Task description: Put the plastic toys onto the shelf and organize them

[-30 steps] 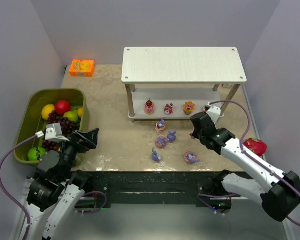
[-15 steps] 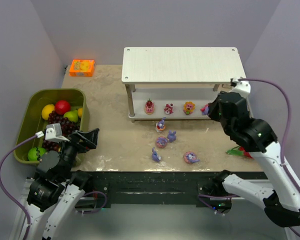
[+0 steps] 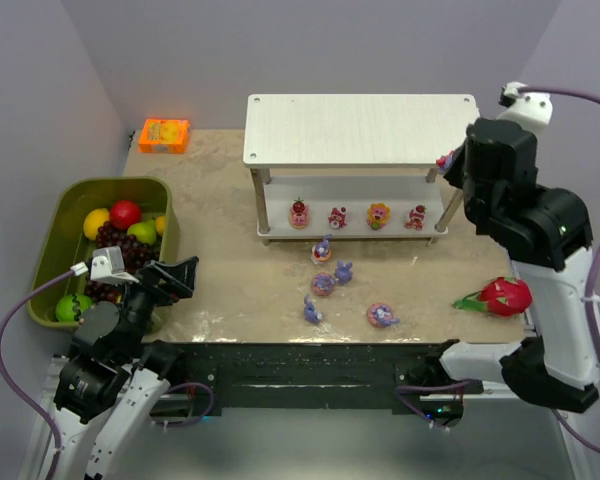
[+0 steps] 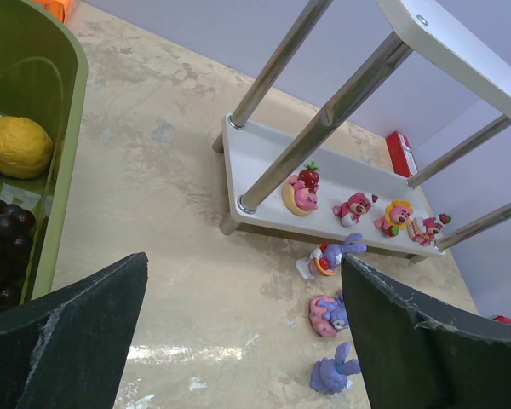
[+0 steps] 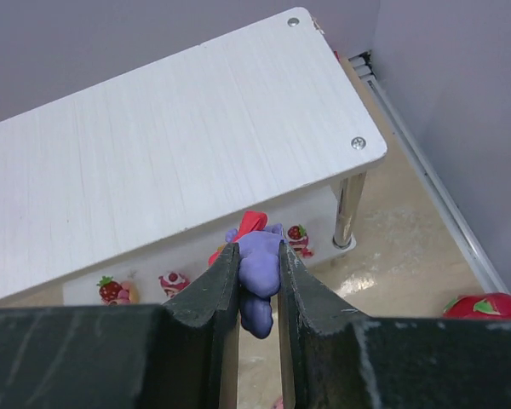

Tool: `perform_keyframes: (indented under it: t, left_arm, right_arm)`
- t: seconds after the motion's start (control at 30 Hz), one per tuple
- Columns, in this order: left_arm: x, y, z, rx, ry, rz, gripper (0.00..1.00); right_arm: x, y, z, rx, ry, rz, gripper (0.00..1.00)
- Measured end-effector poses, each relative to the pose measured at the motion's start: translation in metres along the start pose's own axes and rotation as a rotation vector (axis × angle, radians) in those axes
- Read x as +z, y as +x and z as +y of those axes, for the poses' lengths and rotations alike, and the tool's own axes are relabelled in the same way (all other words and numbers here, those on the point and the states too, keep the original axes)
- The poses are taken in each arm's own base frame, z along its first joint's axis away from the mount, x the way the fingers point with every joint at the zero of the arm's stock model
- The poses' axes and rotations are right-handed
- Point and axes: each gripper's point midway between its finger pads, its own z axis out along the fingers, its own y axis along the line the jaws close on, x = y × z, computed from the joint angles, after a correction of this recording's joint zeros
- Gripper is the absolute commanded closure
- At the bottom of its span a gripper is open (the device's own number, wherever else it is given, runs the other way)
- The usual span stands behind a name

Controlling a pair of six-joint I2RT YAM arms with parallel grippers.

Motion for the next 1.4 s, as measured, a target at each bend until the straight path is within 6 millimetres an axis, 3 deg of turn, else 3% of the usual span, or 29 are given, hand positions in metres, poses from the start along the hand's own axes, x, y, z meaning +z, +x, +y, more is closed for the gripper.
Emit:
perform_keyframes:
  t: [0.17,0.3,0.4,0.67,1.17,1.4]
  left_arm:
    - [-0.001,-0.001,0.000,-0.002,0.003,-0.006,0.01]
    - [-0.002,-0.002,0.000,-0.003,0.005,-0.009,0.00]
    - [-0.002,-0.001,0.000,-0.002,0.004,-0.008,0.01]
    - [-0.003,-0.001,0.001,-0.009,-0.002,-0.010,0.01]
    - [-0.003,-0.001,0.002,-0.017,-0.005,-0.011,0.00]
    - [-0.003,-0.001,0.002,-0.017,-0.006,-0.010,0.01]
  right_arm:
    - [0.034,-0.009,0.014,-0.052,0.073,0.010,0.99]
    - [0.064,-0.006,0.003,-0.088,0.165,0.036,0.99]
    - [0.075,-0.007,0.000,-0.106,0.196,0.041,0.99]
    - [0.085,-0.016,0.008,-0.128,0.189,0.031,0.98]
    - [0.107,0.003,0.001,-0.151,0.185,0.112,0.87]
    - [0.117,0.006,-0.005,-0.160,0.199,0.135,0.76]
